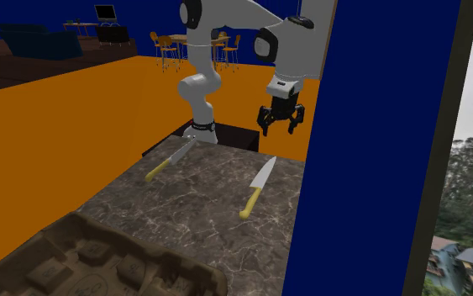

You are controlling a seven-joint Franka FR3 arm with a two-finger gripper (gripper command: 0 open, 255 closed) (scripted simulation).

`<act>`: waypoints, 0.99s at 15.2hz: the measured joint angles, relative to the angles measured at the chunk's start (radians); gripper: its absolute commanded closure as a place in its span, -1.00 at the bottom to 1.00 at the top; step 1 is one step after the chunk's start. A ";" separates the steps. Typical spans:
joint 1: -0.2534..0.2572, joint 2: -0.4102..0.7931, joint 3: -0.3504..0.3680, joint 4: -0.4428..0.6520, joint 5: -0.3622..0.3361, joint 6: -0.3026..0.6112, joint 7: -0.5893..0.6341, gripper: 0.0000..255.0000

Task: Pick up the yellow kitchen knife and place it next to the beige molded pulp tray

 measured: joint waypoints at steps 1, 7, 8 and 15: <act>-0.012 0.037 -0.010 0.033 0.014 -0.003 0.005 -1.00; -0.090 0.228 -0.059 0.203 0.098 -0.026 0.051 -1.00; -0.105 0.262 -0.066 0.235 0.113 -0.031 0.058 -1.00; -0.217 0.457 -0.102 0.426 0.203 -0.078 0.108 -1.00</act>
